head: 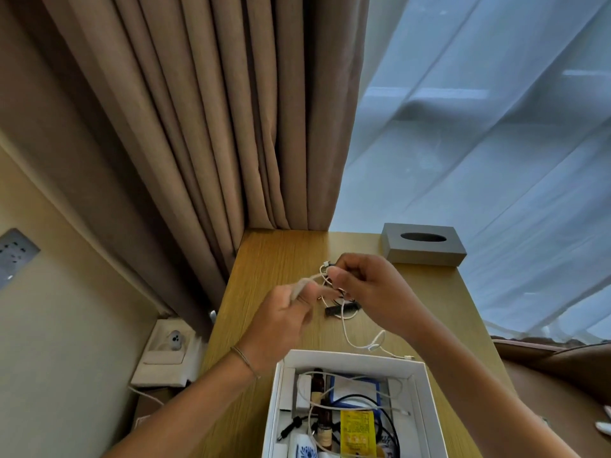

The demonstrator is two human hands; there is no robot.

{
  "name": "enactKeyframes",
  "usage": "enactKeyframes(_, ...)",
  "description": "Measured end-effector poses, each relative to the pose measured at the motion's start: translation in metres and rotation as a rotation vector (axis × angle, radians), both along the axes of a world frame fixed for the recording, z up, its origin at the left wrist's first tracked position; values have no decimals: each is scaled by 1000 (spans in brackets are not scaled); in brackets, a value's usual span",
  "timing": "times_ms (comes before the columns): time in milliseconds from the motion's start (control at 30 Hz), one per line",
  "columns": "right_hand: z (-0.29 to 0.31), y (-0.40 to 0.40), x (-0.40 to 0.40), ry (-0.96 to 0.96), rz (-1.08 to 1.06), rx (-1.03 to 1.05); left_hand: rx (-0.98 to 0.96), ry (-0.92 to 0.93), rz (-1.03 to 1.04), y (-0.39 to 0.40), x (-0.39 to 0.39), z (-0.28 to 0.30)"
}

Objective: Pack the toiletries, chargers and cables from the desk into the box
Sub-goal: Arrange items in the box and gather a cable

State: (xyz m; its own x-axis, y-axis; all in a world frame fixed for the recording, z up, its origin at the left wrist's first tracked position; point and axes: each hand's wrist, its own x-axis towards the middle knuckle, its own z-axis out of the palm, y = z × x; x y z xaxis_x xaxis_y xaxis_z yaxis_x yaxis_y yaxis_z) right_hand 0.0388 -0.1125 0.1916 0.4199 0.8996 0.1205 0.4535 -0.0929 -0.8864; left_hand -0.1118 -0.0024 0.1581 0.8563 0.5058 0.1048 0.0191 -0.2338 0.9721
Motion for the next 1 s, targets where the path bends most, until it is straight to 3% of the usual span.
enactKeyframes(100, -22, 1, -10, 54, -32, -69, -175, -108, 220, 5, 4, 6)
enactKeyframes(200, -45, 3, -35, 165, 41, -160, -305, -190, 277, 11, 11, 17)
enactKeyframes(333, -61, 2, -73, 149, 118, -207, -547, -263, 320, 18, 19, 29)
enactKeyframes(400, -61, -3, -80, 54, 158, -245, -458, -226, 383, 19, 21, 26)
enactKeyframes(500, -45, -13, -77, -121, 252, -308, -154, -141, 412, 22, 20, 12)
enactKeyframes(600, -14, -22, -62, -79, 250, -258, 13, -60, 316, 20, 12, 0)
enactKeyframes(733, 25, -24, -30, 118, 137, -75, -37, -1, 33, 7, 3, -6)
enactKeyframes(900, 45, -13, -2, 55, 27, 157, -222, 67, -371, -1, 1, 0)
enactKeyframes(1000, 41, -6, 4, -52, -89, 177, -223, 43, -410, 0, 5, 7)
